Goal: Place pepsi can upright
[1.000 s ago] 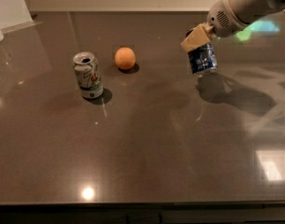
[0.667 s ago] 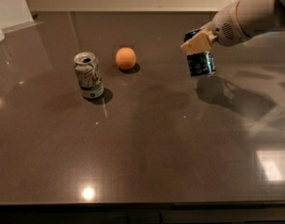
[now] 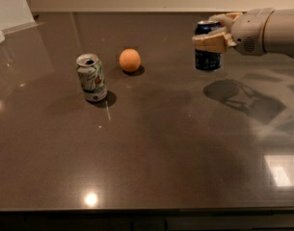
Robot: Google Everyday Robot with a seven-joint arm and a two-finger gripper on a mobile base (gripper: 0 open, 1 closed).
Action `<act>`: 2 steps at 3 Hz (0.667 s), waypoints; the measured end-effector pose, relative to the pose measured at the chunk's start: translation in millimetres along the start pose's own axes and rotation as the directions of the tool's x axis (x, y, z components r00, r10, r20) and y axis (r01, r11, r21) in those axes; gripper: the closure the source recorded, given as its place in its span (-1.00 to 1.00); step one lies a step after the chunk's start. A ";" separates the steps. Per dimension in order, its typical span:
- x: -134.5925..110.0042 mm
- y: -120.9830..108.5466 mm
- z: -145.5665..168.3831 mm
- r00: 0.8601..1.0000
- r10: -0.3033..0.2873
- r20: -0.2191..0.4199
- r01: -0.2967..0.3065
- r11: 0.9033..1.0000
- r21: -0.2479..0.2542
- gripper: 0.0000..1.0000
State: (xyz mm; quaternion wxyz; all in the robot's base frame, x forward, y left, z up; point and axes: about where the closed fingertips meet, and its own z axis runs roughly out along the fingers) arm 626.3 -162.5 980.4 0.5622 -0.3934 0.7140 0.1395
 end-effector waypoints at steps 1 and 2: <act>-5.2 2.0 -7.5 0.987 -0.096 0.132 0.099 0.995 -0.017 1.00; 2.8 7.7 -13.3 0.938 -0.279 0.207 0.290 0.957 -0.023 1.00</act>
Offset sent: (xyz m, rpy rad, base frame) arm -0.0267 -0.0117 -0.0043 -0.2227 -0.5295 0.3099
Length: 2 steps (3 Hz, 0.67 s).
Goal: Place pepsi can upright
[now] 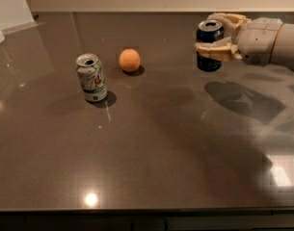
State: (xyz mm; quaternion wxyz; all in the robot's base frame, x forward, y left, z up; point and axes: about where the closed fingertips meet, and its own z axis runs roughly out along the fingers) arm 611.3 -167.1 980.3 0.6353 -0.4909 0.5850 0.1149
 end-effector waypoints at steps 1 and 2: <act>14.1 3.0 -2.8 0.997 -0.081 0.020 0.081 0.997 -0.019 1.00; 31.9 0.6 -4.9 0.998 -0.050 0.039 0.051 0.998 -0.023 1.00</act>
Offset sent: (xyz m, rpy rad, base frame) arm 0.0122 -0.0370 -0.0437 0.0420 -0.0120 0.0426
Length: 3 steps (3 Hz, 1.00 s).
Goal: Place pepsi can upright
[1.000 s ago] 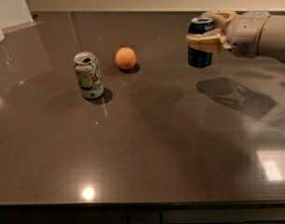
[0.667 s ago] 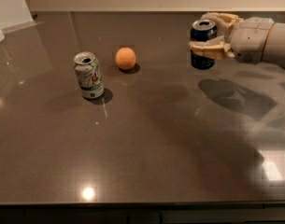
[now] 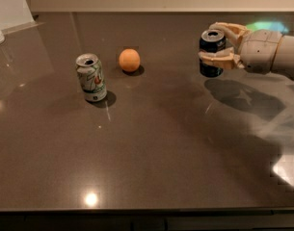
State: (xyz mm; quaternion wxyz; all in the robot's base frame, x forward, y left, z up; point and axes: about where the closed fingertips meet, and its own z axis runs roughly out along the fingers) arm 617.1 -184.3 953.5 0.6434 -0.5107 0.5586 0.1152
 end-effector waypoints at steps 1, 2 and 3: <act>13.1 -1.9 -1.8 0.998 0.061 0.023 -0.061 0.998 0.001 1.00; 23.7 -3.2 -3.4 0.992 0.115 0.046 -0.116 0.993 0.006 1.00; 32.0 -4.6 -4.5 0.984 0.163 0.066 -0.164 0.987 0.004 0.65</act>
Offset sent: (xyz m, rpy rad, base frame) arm 0.0125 -0.0289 -0.0272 0.1677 0.1021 -0.0133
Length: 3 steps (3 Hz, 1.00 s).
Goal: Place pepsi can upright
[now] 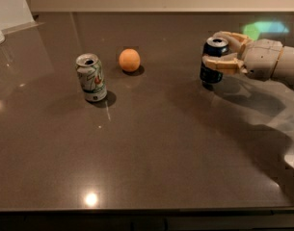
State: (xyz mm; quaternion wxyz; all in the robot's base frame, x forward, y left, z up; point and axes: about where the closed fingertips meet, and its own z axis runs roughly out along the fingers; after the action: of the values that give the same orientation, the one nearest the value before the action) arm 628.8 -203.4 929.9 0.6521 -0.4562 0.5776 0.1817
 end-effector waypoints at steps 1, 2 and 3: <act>6.7 -2.2 -1.7 0.999 0.034 0.008 -0.034 0.999 0.002 0.17; 12.7 -3.5 -3.0 0.998 0.055 0.005 -0.055 0.998 0.005 -0.27; 11.7 -2.1 -0.1 0.998 0.055 0.007 -0.055 0.999 0.000 -0.76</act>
Offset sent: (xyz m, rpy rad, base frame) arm 0.0060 -0.0197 -0.0170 0.0522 0.0643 -0.0262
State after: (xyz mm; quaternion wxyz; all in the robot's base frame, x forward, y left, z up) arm 633.5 -208.0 920.0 0.6490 -0.4396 0.5875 0.2011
